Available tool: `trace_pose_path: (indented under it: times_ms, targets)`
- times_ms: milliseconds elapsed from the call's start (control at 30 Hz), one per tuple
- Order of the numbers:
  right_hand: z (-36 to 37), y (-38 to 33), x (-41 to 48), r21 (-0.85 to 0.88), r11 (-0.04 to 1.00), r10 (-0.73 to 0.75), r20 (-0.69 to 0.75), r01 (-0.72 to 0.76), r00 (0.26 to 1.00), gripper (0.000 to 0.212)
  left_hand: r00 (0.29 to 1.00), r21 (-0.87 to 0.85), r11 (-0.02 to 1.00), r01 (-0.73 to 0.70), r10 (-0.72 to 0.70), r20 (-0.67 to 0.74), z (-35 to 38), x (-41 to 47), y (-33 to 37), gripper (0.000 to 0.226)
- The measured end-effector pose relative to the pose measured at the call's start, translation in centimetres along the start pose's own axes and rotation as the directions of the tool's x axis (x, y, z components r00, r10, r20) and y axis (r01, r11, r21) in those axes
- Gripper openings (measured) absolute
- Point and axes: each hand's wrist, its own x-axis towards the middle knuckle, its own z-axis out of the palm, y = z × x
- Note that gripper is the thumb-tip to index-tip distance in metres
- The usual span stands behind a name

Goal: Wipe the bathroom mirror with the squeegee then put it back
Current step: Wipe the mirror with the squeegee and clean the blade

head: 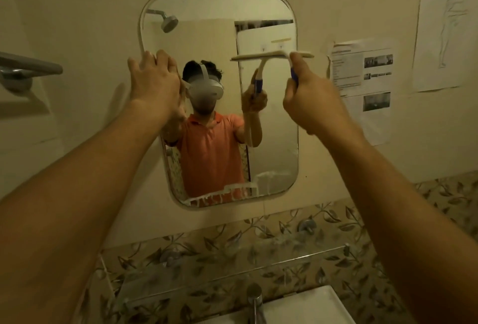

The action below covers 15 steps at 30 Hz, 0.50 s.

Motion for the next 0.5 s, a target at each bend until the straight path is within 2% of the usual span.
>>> trace_pose_path:
  times_ms: [267,500]
  targets:
    - [4.0,5.7,-7.5,0.009,0.997,0.08,0.114,-0.082,0.99,0.058,1.0,0.01,1.0,0.0,0.0,0.003,-0.3,-0.2,-0.1,0.128]
    - [6.2,8.5,-10.4,0.012,0.996,0.092,0.123,-0.094,0.988,0.06,1.0,-0.013,1.0,0.007,-0.007,0.01,-0.3,-0.3,0.0,0.129]
